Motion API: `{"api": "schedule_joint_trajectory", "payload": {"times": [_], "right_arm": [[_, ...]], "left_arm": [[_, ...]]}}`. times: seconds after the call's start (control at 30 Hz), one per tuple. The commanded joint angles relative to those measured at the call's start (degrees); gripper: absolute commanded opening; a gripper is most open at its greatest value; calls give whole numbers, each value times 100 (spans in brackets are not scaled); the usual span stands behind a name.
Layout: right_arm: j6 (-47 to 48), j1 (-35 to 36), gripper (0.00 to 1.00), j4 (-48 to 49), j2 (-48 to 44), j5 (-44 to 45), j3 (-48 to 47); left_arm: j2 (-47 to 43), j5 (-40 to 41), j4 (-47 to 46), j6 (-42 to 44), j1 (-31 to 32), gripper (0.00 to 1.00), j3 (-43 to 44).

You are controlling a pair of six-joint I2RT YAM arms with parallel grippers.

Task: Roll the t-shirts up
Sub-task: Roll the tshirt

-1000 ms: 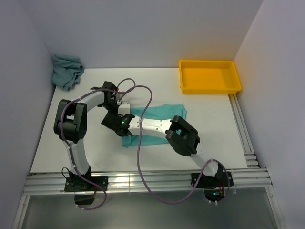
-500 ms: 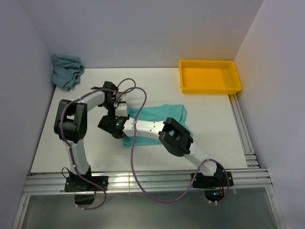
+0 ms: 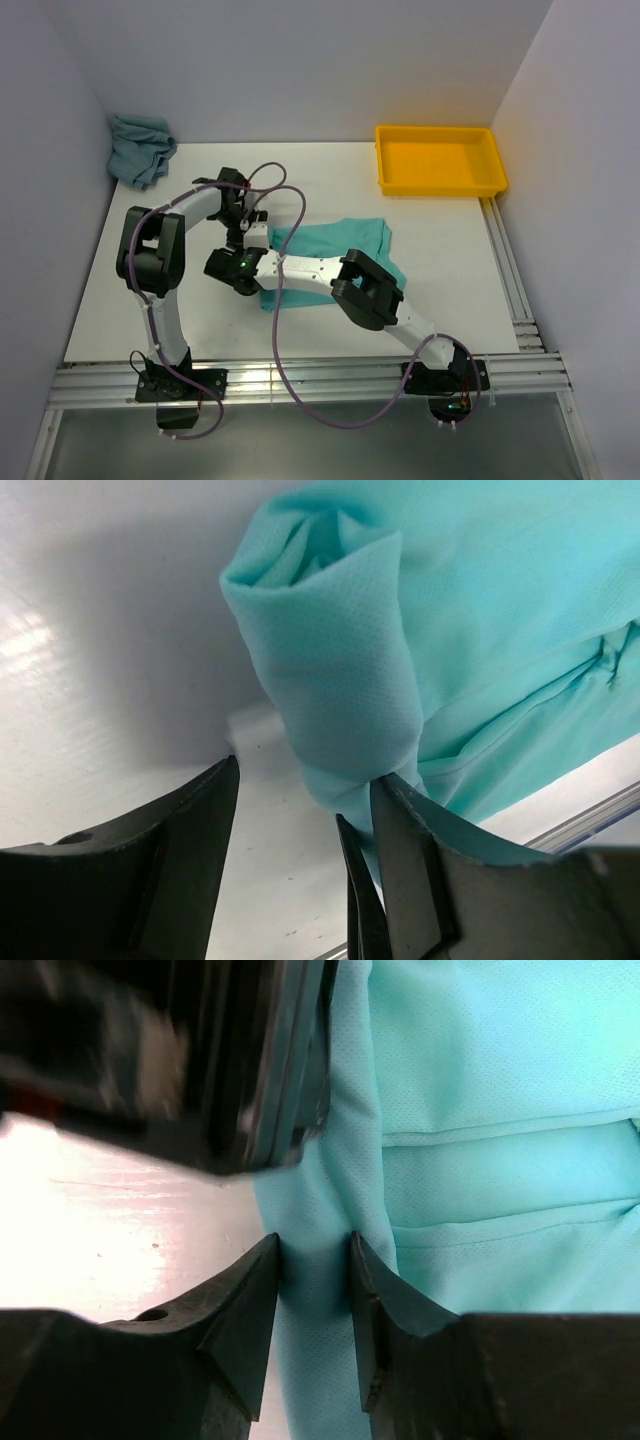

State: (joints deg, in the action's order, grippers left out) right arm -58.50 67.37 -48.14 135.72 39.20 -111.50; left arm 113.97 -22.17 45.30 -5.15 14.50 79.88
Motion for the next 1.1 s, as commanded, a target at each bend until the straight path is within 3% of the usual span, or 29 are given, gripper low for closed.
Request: {"api": "schedule_joint_trajectory", "payload": {"times": [0.0,0.17,0.47,0.6,0.8,0.93,1.07], "right_arm": [[-109,74,38,-12,42,-447,252],[40,-31,30,743,-414,-931,874],[-179,-690,24,4131,-1759,-2826,3229],[-801,-1059,24,5927,-2137,-3769,4528],[-1767,-1472,23,7966,-1963,-4621,5461],[-2716,-1613,23,9800,-1594,-4886,6181],[-3157,-1631,22,10532,-1383,-4861,6421]], "left_arm": [[20,-85,40,119,9,61,475],[-51,-506,383,216,-53,68,950],[-112,-1087,884,391,-562,68,1689],[-235,-1280,814,653,-782,68,1356],[-376,-1386,385,884,-870,68,461],[-262,-1596,-71,797,-870,67,-102],[-200,-1597,-310,700,-844,66,-340]]}}
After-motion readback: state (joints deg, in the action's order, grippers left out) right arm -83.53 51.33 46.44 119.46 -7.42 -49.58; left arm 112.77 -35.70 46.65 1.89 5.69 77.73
